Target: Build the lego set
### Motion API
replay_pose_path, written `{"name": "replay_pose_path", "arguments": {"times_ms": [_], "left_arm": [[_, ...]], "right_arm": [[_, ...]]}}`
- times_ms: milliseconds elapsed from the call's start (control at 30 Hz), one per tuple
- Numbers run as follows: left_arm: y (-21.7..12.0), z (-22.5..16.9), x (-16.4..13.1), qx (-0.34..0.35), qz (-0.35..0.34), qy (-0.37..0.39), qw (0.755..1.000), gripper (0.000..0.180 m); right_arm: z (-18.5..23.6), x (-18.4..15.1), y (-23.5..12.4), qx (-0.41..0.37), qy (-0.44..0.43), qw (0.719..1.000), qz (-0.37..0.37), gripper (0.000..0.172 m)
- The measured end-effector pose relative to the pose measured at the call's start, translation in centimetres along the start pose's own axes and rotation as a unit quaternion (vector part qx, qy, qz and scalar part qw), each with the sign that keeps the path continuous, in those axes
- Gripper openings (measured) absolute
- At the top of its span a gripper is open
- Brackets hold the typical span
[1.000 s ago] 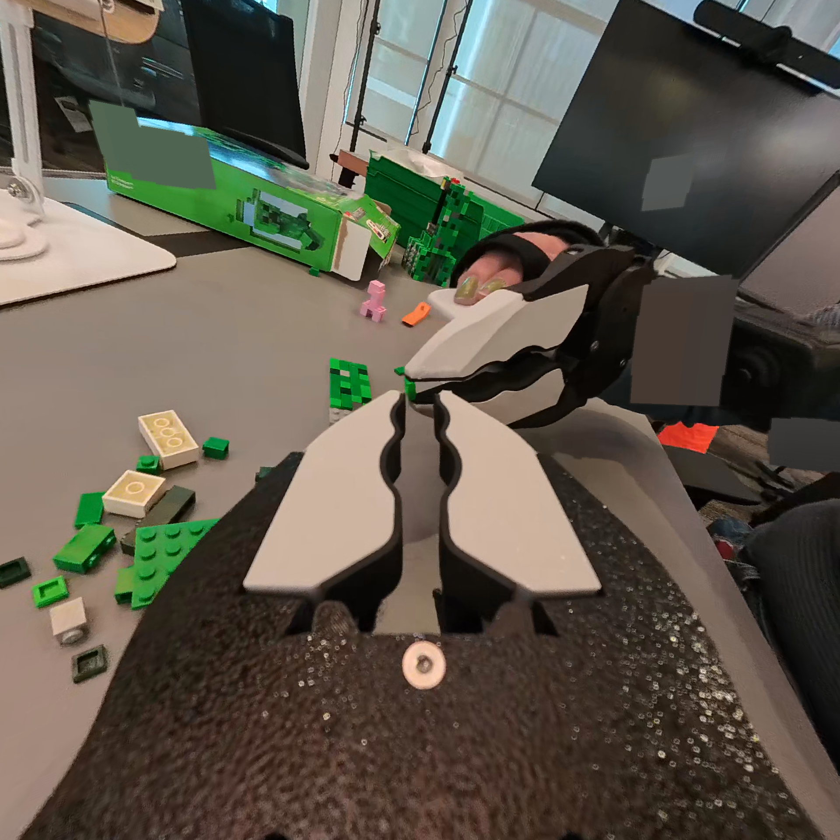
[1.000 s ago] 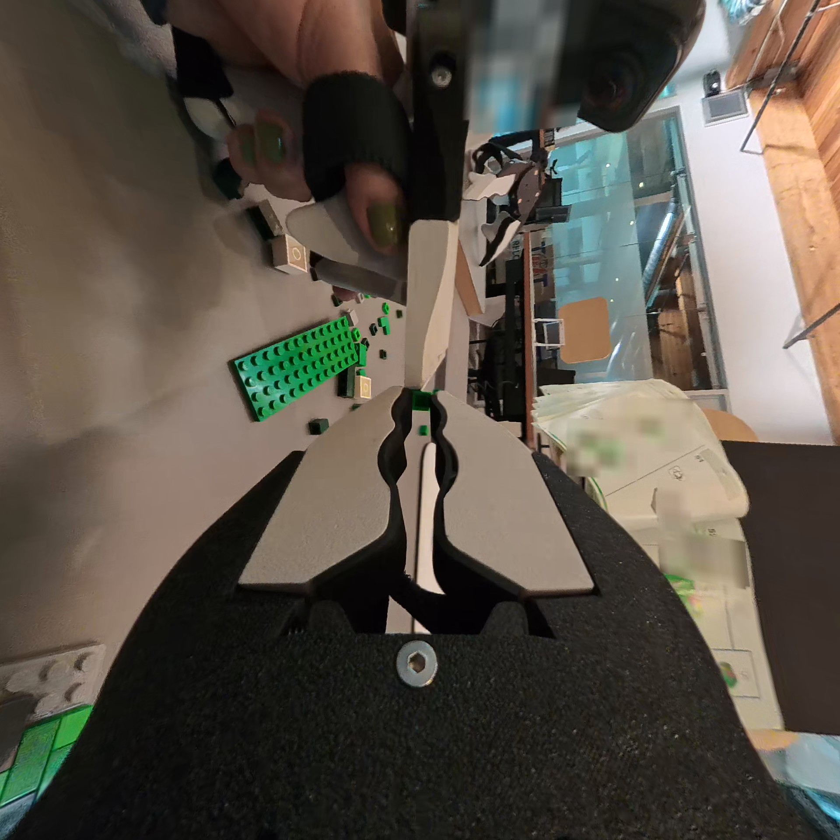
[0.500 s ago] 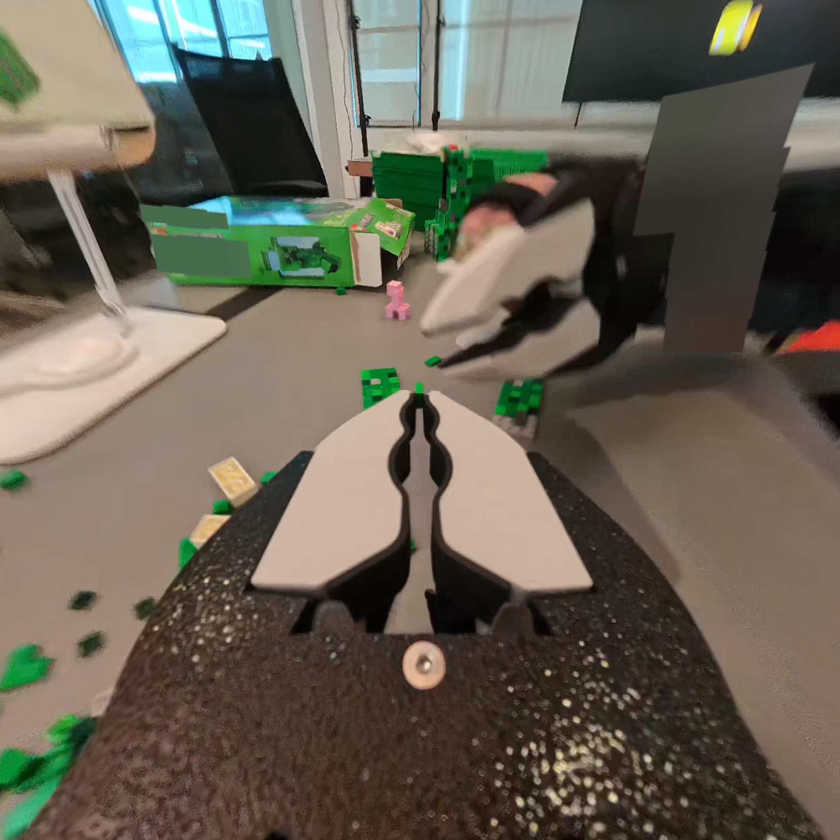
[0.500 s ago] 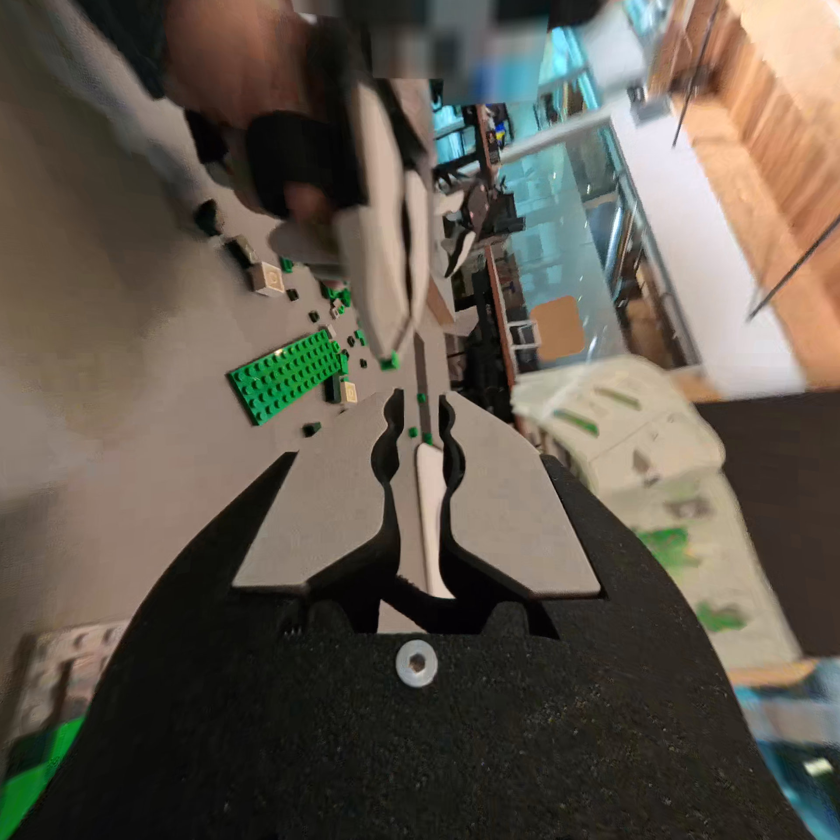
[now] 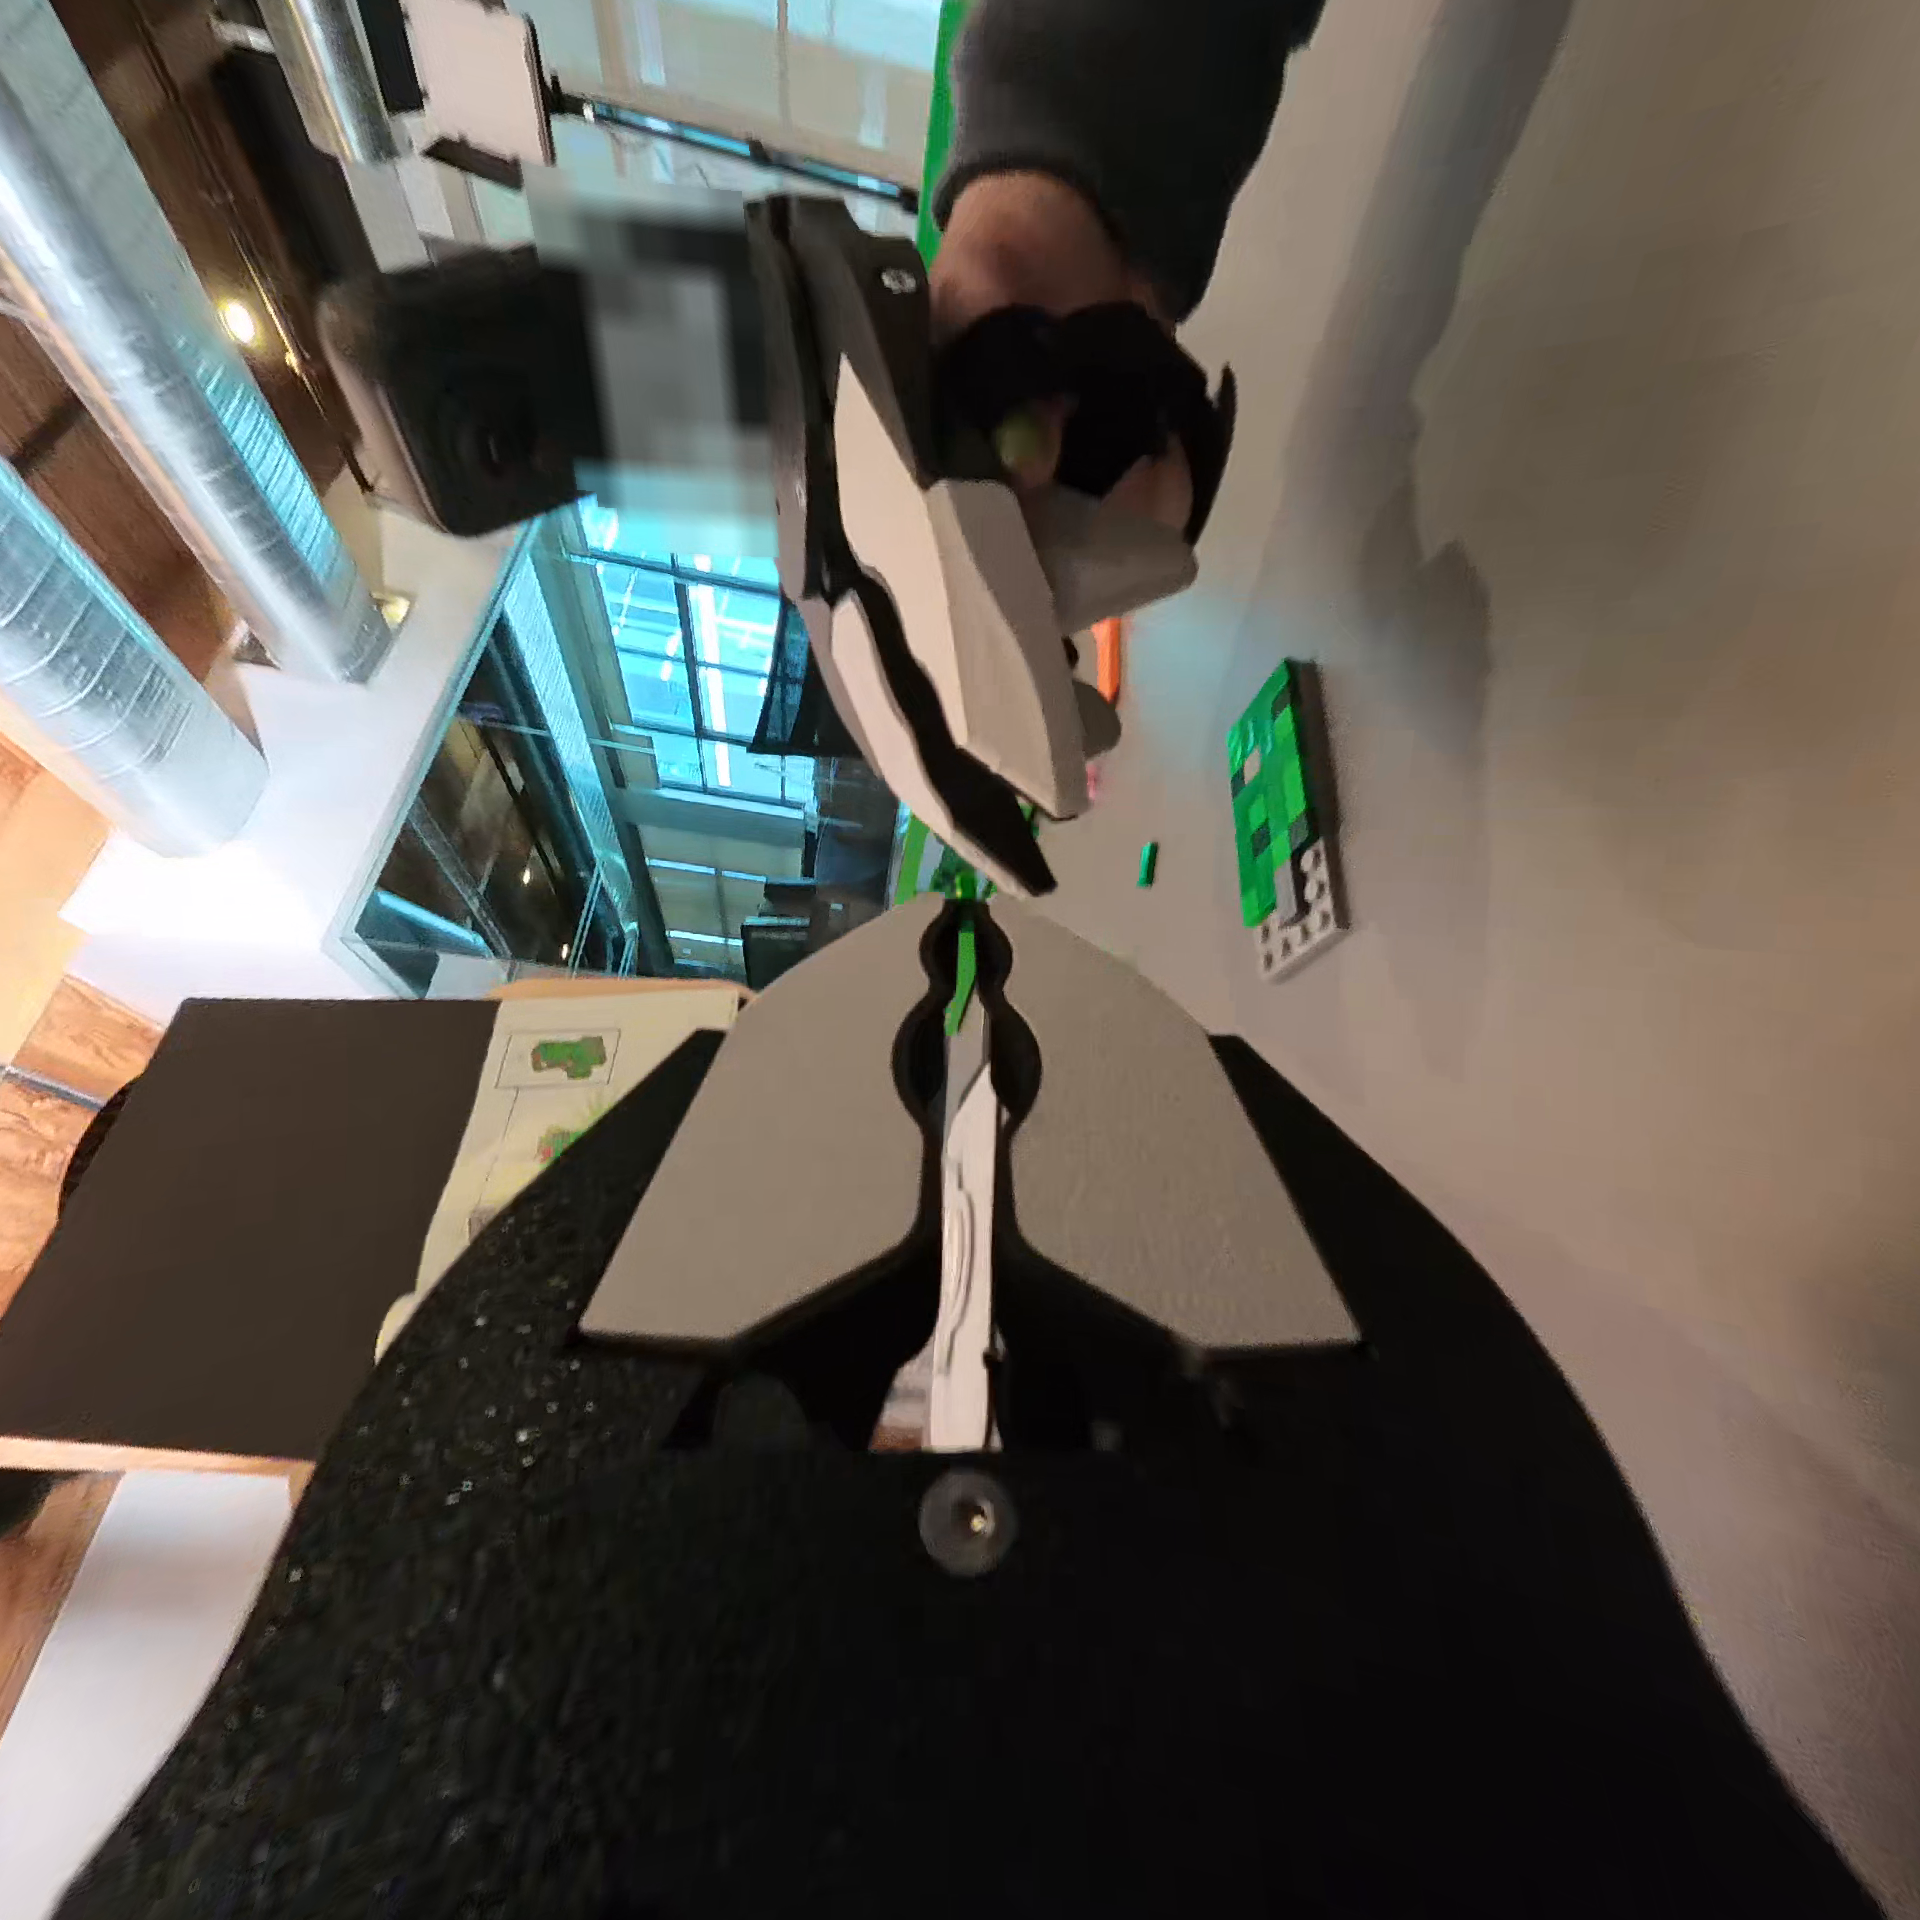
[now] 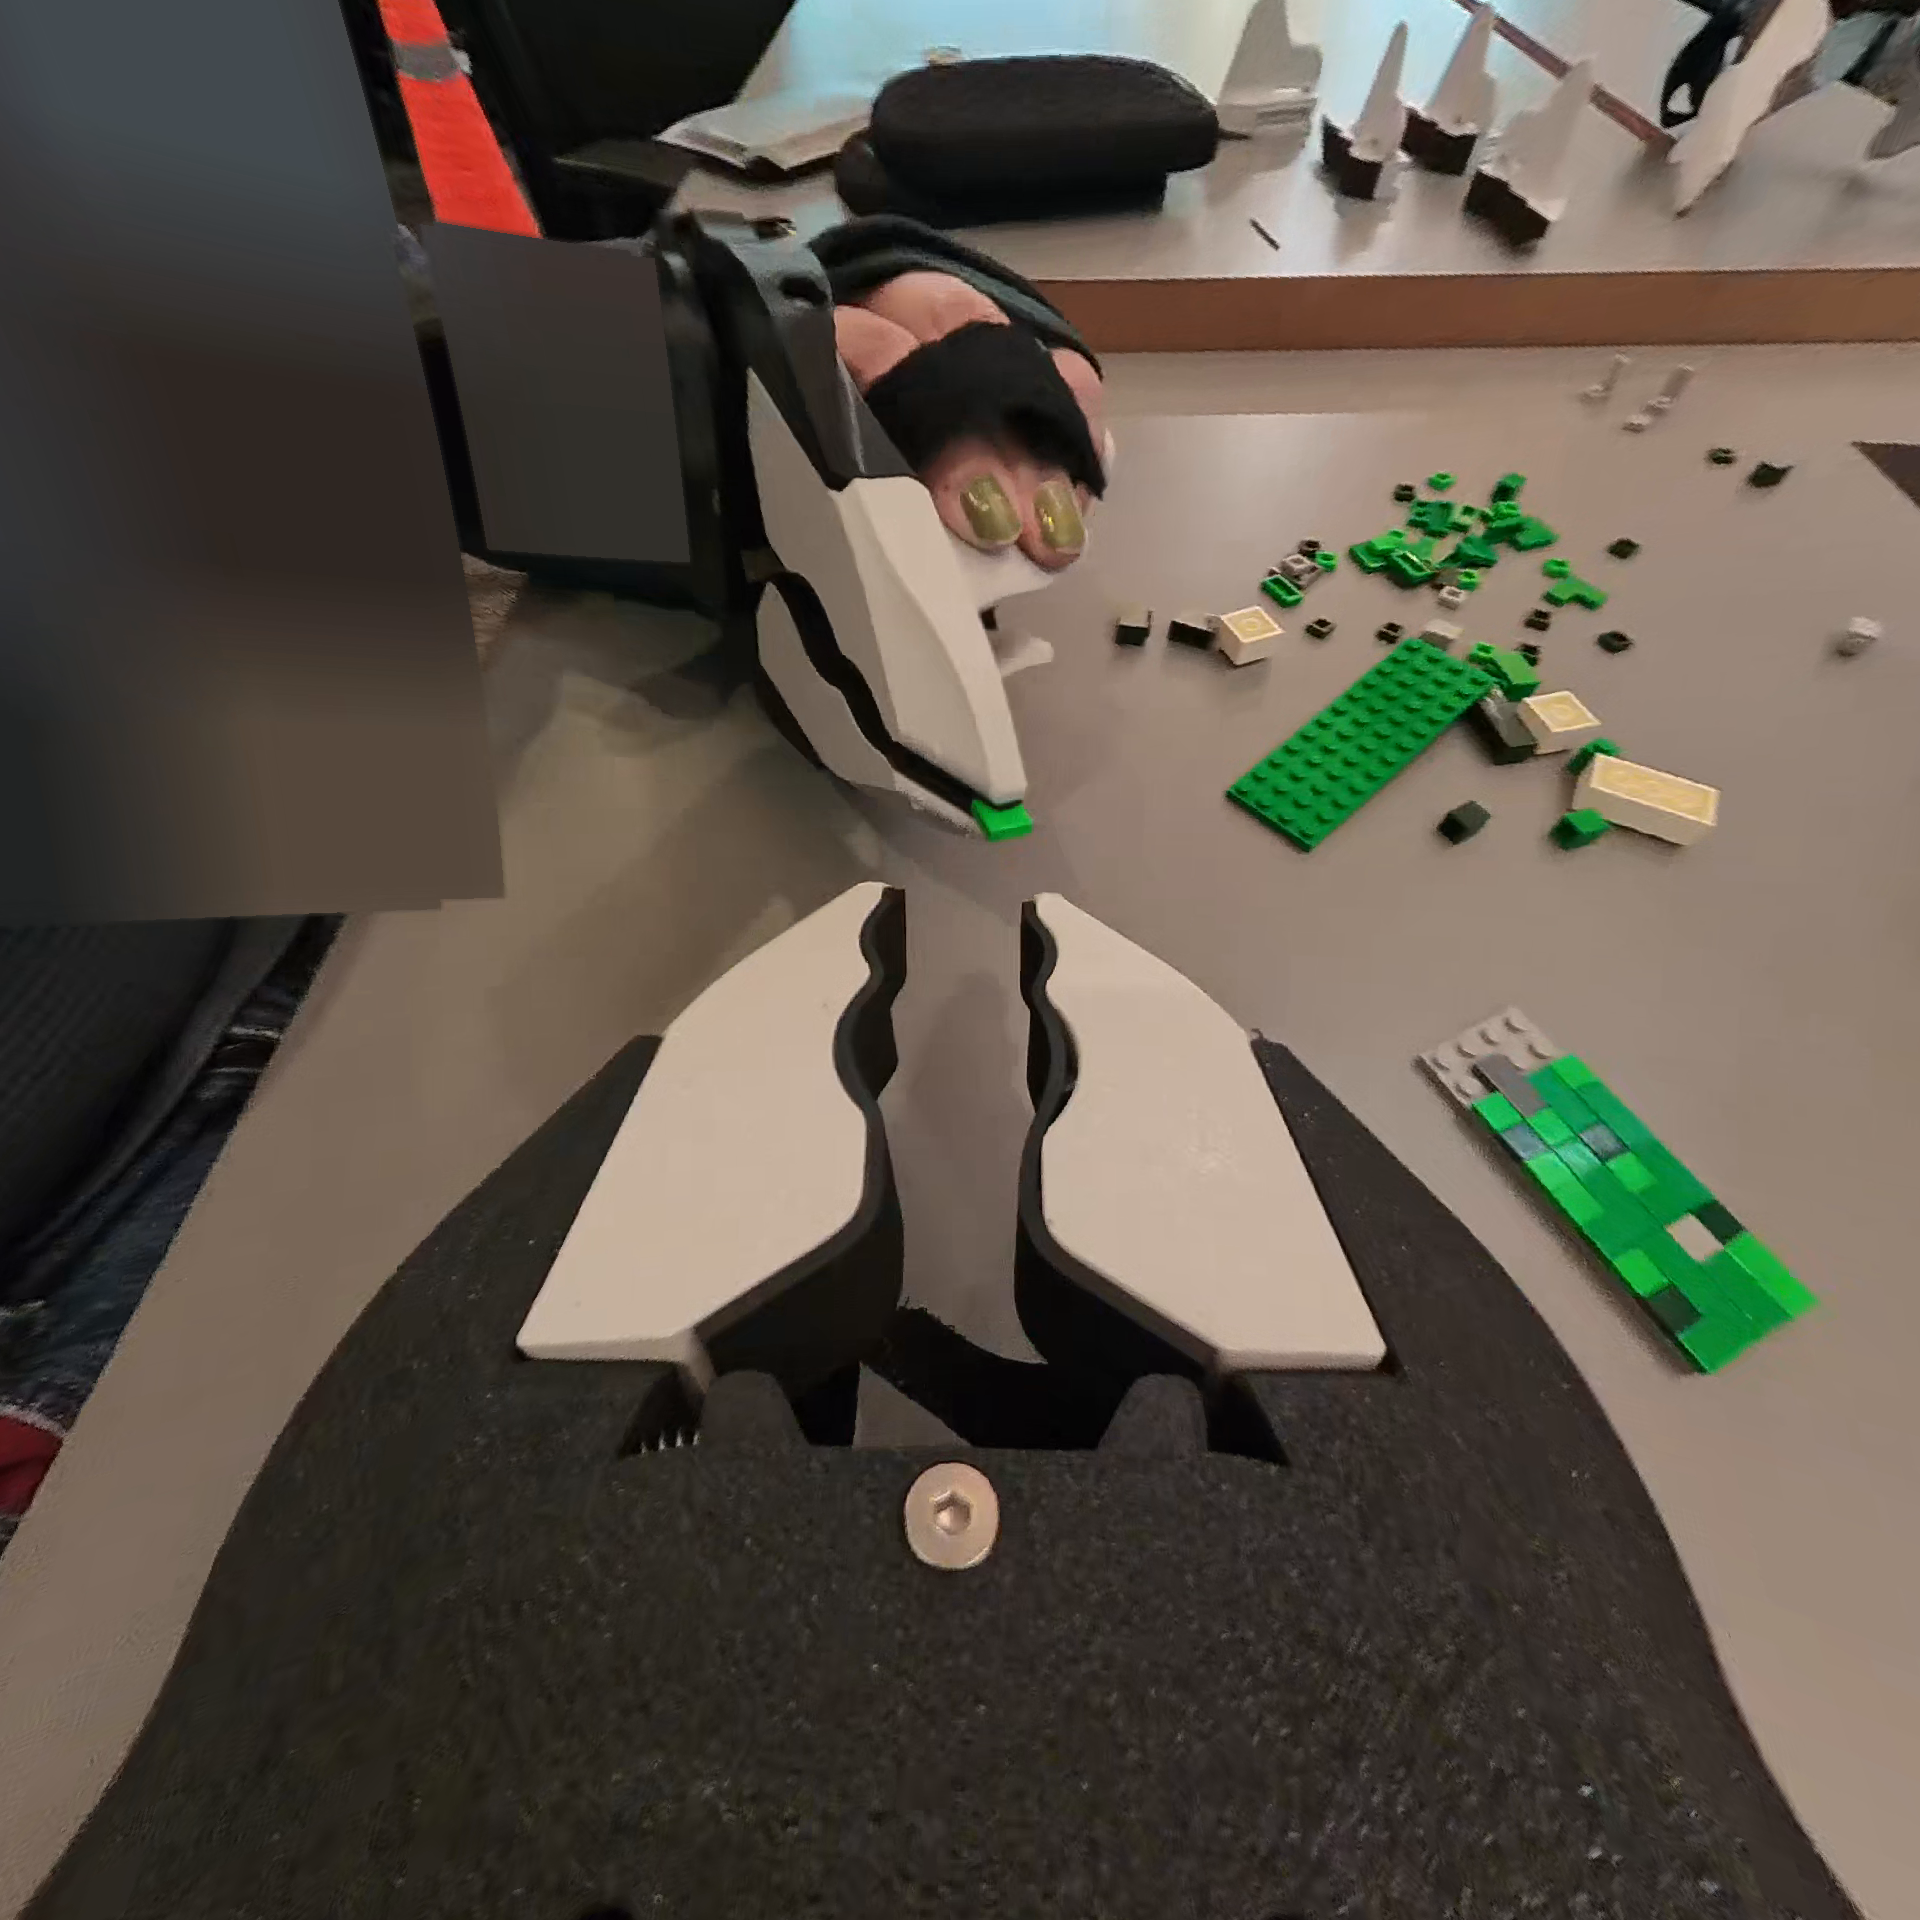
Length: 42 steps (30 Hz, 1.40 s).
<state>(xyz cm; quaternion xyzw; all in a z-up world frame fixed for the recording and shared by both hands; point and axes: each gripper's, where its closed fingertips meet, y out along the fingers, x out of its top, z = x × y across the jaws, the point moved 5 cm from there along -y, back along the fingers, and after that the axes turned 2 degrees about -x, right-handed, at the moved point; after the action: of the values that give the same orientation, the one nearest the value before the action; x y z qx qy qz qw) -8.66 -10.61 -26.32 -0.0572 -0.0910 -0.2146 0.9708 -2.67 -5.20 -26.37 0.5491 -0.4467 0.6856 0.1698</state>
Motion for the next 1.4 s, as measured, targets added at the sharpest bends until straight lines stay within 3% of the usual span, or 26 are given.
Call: {"name": "replay_pose_path", "arguments": {"times_ms": [333, 467, 633, 767, 933, 1100, 1200, 1267, 1400], "left_arm": [[-0.4, -0.4, 1.9, -0.019, -0.056, -0.009, 0.998, 0.002], [-0.2, -0.5, 1.9, -0.022, -0.057, -0.015, 0.998, 0.002], [-0.3, -0.4, 1.8, -0.017, -0.059, -0.019, 0.998, 0.002], [-0.3, -0.4, 1.7, -0.019, -0.056, -0.018, 0.998, 0.002], [-0.3, -0.3, 1.7, -0.021, -0.058, -0.021, 0.998, 0.002], [-0.1, -0.7, 1.7, -0.034, -0.059, -0.025, 0.997, 0.002], [0.5, -0.9, 0.8, -0.049, -0.044, -0.086, 0.994, 0.007], [1.0, -1.2, -0.3, -0.093, -0.011, -0.159, 0.983, 0.030], [2.3, -1.9, -1.5, -0.213, 0.012, -0.333, 0.919, 0.050]], "right_arm": [[0.6, 1.1, -0.5, 0.109, 0.075, 0.989, -0.069, 0.011], [0.5, 1.0, -0.4, 0.105, 0.073, 0.990, -0.064, 0.006], [0.5, 0.9, -0.5, 0.094, 0.061, 0.992, -0.051, 0.017], [0.5, 0.7, -0.5, 0.101, 0.060, 0.992, -0.051, 0.006], [0.6, 0.9, -0.3, 0.105, 0.059, 0.992, -0.048, 0.013], [0.5, 0.5, -0.2, 0.108, 0.067, 0.991, -0.039, 0.007], [-0.2, 0.0, -0.7, 0.071, 0.067, 0.995, -0.036, 0.007], [-1.4, -0.5, -1.9, 0.010, 0.076, 0.996, -0.053, 0.007], [-2.9, -1.6, -4.4, -0.143, 0.069, 0.984, -0.080, 0.007]]}}
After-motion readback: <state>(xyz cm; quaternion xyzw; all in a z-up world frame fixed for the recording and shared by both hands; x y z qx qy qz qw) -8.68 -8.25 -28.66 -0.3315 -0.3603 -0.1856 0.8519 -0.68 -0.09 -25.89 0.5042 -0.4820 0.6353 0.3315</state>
